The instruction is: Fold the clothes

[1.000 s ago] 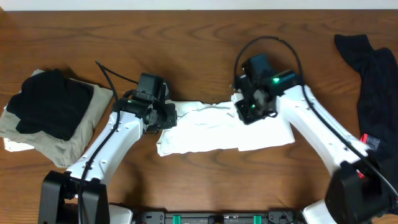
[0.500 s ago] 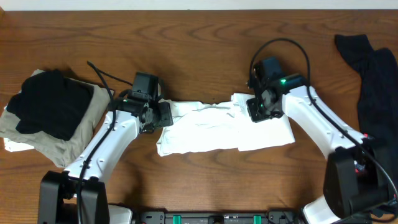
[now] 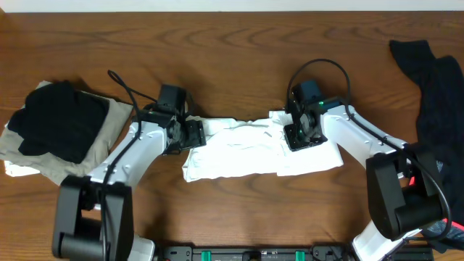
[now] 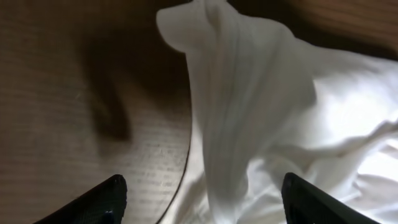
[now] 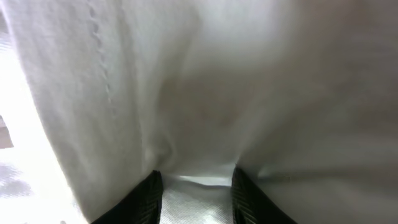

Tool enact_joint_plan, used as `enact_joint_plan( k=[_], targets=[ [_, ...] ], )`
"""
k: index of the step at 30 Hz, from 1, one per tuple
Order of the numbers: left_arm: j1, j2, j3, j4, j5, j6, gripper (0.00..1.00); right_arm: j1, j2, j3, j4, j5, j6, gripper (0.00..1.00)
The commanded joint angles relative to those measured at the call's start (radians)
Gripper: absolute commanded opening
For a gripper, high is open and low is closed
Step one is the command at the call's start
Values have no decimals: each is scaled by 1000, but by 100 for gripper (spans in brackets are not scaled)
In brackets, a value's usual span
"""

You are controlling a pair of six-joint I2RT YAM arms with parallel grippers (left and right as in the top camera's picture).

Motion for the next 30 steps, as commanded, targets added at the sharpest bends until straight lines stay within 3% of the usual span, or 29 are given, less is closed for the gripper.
enact_joint_plan(
  k=[1, 6, 9, 14, 16, 20, 22, 30],
  targets=[
    [5, 50, -2, 25, 82, 32, 81, -2, 12, -11, -1, -24, 9, 35],
    [5, 135, -2, 19, 106, 19, 82, -2, 12, -11, 0, -24, 9, 35],
    [5, 185, -5, -2, 221, 20, 80, -2, 12, -12, 0, -24, 9, 35],
    [4, 223, -18, -3, 366, 21, 62, -2, 12, -12, 4, -24, 9, 35],
    [4, 223, -19, -7, 368, 21, 49, -2, 12, -12, 6, -24, 9, 35],
    [4, 223, -19, -10, 368, 21, 32, -2, 12, -12, 6, -24, 9, 35],
    [5, 223, -19, -10, 365, 21, 9, -2, 12, -12, 6, -24, 9, 35],
    [85, 165, 0, -84, 215, 32, 6, -3, -13, 23, -21, -27, 9, 30]
  ],
)
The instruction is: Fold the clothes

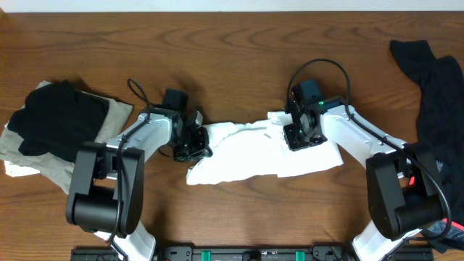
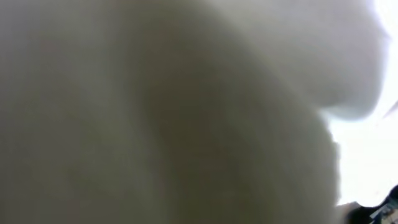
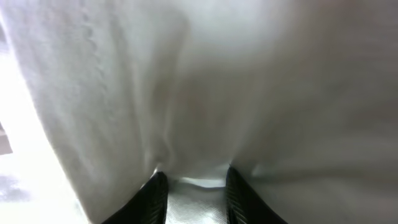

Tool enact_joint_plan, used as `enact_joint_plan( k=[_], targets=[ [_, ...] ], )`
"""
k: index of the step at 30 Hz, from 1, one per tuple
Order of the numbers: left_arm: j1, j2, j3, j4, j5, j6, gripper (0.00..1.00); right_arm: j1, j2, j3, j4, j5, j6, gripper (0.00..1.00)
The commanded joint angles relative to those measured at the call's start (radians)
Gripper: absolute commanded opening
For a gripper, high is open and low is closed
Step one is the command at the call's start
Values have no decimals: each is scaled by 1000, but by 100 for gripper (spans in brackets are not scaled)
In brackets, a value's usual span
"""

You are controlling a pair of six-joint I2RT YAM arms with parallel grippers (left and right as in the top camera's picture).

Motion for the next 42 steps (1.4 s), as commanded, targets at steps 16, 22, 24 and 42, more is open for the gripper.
enact_joint_plan(
  k=[16, 22, 24, 42],
  targets=[
    [341, -192, 149, -216, -338, 111, 6, -155, -301, 294, -218, 42, 1, 60],
    [314, -206, 311, -301, -336, 117, 6, -311, -301, 291, -294, 46, -22, 59],
    [274, -206, 346, -329, -336, 117, 6, -346, -301, 291, -300, 46, -30, 59],
    [-412, -188, 371, -204, -601, 57, 6, -398, -301, 291, -341, 45, -40, 58]
  ],
)
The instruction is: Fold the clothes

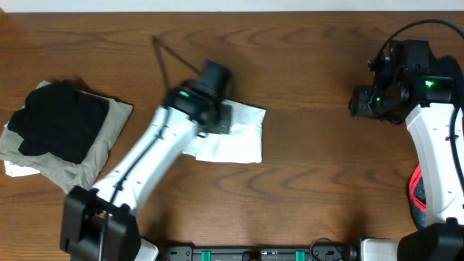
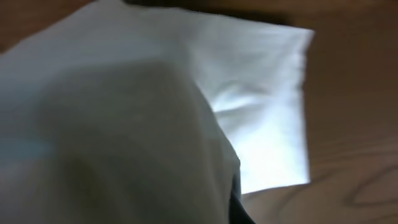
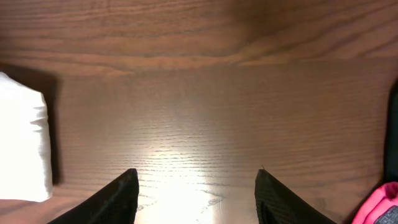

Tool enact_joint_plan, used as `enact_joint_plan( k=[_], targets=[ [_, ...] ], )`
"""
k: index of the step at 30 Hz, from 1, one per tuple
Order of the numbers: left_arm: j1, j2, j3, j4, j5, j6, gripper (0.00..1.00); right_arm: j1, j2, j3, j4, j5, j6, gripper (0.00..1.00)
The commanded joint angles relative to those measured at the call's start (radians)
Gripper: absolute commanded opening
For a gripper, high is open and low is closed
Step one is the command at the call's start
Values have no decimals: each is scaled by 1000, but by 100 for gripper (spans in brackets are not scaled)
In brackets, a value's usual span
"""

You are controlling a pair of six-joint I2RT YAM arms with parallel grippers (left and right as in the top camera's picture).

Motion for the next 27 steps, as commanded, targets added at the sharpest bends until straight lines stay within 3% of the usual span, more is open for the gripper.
enact_joint_plan(
  k=[1, 17, 19, 20, 23, 25, 27],
  targets=[
    [-91, 6, 16, 27, -98, -15, 6, -7, 2, -3, -6, -3, -15, 58],
    [-252, 131, 16, 154, -104, -46, 7, -6, 2, -3, -18, -39, -15, 57],
    [-274, 131, 16, 154, -98, -46, 17, -6, 2, -3, -15, -39, -15, 57],
    [-287, 131, 16, 154, -77, -45, 31, -6, 2, -3, -15, -39, -15, 57],
    [-324, 131, 16, 167, 34, -45, 43, -6, 2, -3, -11, -39, -15, 57],
    [-349, 131, 16, 164, 58, -44, 47, -6, 2, -3, -3, -39, -15, 57],
    [-359, 124, 16, 141, 56, -18, 45, -6, 2, -3, -1, -42, -15, 57]
  ],
)
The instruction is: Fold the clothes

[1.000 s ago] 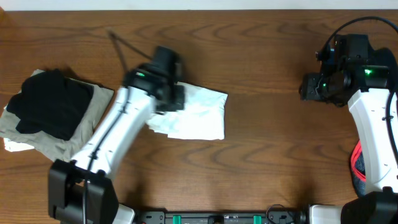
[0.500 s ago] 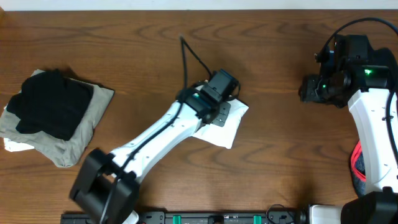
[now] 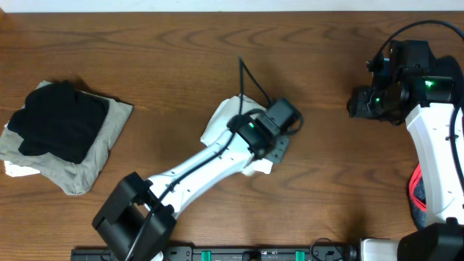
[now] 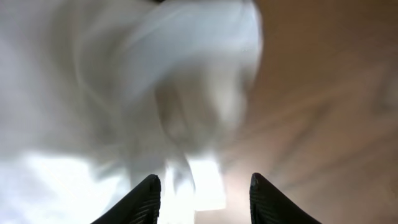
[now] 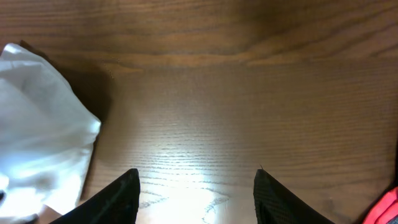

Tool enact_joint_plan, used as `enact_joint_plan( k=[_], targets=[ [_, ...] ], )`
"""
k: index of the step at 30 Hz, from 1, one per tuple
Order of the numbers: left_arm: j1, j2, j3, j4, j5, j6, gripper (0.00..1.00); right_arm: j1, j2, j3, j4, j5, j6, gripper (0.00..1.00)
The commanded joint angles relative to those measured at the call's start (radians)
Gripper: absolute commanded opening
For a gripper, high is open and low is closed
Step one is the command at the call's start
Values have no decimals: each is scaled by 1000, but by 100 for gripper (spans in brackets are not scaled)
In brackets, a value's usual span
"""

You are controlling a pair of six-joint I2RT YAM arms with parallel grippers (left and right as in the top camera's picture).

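The white garment (image 3: 221, 122) lies bunched at the table's middle, mostly under my left arm; it also fills the upper left of the left wrist view (image 4: 118, 87) and shows at the left edge of the right wrist view (image 5: 37, 130). My left gripper (image 3: 278, 147) (image 4: 202, 202) stands open at the garment's right edge, with blurred white cloth and bare wood between its fingers. My right gripper (image 3: 357, 102) (image 5: 196, 199) is open over bare wood at the far right, well away from the garment.
A stack of folded clothes, black (image 3: 61, 119) on beige (image 3: 101, 145), sits at the left of the wooden table (image 3: 217, 43). Something pink-red (image 3: 415, 181) (image 5: 388, 208) lies at the right edge by my right arm.
My left gripper was over the folded white rectangle, with cloth covering its view. It now stands open further right at the garment's right edge, and the garment looks bunched. The right arm has not moved.
The white garment lay spread wide between both grippers, the right one in the cloth. Then the left gripper was in its left end. Later the garment was a smaller folded rectangle under the left gripper, with the right arm open at far right. Now the left stands open beside it.
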Motion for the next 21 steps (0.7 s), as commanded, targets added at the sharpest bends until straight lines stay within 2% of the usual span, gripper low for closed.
enact_joint_plan(
  k=[1, 5, 8, 12, 16, 21],
  targets=[
    [-13, -13, 16, -35, 34, 24, 40, -6, 2, -3, 2, -13, -12, 57],
    [29, -74, 16, -113, -53, 22, 33, -5, 2, -3, 0, -33, -13, 59],
    [96, -142, 16, -157, -128, -10, 31, -5, 2, -3, 0, -137, -66, 59],
    [218, -212, 16, -150, -177, -29, 32, 15, 2, -3, 1, -359, -194, 50],
    [344, -209, 16, -104, -175, -42, 32, 78, 14, -4, -8, -599, -310, 35],
    [439, -127, 16, -66, -92, -44, 32, 197, 55, -6, 0, -667, -322, 29]
  ],
)
